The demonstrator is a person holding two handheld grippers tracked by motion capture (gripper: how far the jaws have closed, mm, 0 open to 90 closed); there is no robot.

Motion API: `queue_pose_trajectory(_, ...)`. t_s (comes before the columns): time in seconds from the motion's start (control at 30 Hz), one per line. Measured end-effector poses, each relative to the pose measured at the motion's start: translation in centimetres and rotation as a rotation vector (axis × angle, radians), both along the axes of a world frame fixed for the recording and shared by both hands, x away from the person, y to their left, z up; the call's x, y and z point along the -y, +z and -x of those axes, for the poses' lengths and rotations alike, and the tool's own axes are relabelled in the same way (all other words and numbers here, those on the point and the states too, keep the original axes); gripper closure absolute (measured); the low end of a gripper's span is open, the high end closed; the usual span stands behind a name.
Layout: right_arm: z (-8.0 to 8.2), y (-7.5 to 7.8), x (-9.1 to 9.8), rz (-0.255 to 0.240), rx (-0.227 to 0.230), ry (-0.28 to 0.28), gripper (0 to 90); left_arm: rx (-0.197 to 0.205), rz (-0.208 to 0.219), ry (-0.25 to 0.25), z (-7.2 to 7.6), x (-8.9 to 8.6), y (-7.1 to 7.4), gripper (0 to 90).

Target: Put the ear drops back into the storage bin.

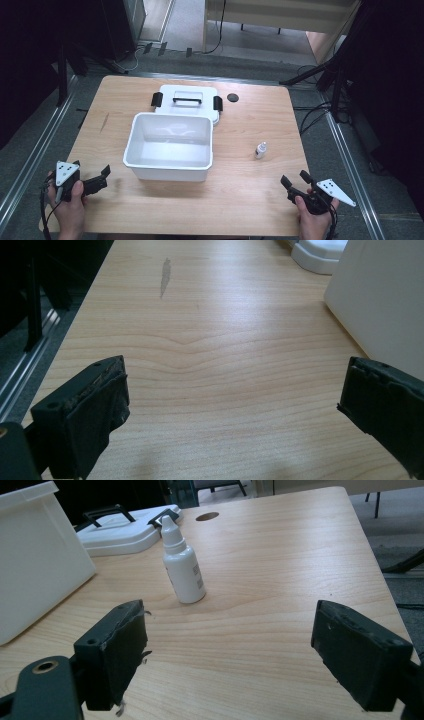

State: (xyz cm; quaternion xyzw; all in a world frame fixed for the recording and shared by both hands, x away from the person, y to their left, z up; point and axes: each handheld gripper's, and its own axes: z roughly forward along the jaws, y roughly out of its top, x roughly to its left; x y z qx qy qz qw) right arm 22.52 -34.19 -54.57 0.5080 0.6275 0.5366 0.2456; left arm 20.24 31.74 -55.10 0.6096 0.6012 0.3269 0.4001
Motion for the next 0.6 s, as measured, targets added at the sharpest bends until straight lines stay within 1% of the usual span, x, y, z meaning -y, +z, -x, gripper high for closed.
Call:
queue_pose_trajectory(0.03,0.0,0.0,0.0,0.009,-0.002,-0.003,14.7,0.0,0.001,0.0,0.0,0.0,0.0,0.0)
queue_pose_trajectory(0.23,0.0,-0.1,0.0,-0.003,-0.01,-0.017,14.7,-0.002,0.004,0.0,0.0,0.0,0.0,0.0)
queue_pose_trajectory(0.3,-0.1,0.0,-0.1,0.015,-0.01,-0.022,16.0,-0.003,0.003,0.001,-0.1,0.0,0.0,0.0)
queue_pose_trajectory(0.4,-0.1,0.1,-0.1,0.029,-0.016,-0.027,17.8,0.0,0.003,-0.001,0.0,0.0,0.0,0.0)
queue_pose_trajectory(0.47,-0.3,0.3,0.0,0.036,-0.029,-0.03,19.7,-0.001,0.002,-0.002,0.0,0.0,0.0,0.0)
queue_pose_trajectory(0.53,-0.6,0.9,0.3,0.059,-0.05,-0.028,21.6,-0.002,0.001,-0.005,0.0,0.0,0.0,0.0)
queue_pose_trajectory(0.57,-0.6,0.9,0.3,0.059,-0.05,-0.028,21.6,-0.002,0.001,-0.005,0.0,0.0,0.0,0.0)
queue_pose_trajectory(0.6,-0.7,1.1,0.3,0.071,-0.056,-0.024,22.5,-0.002,-0.001,-0.002,0.0,0.1,0.0,0.0)
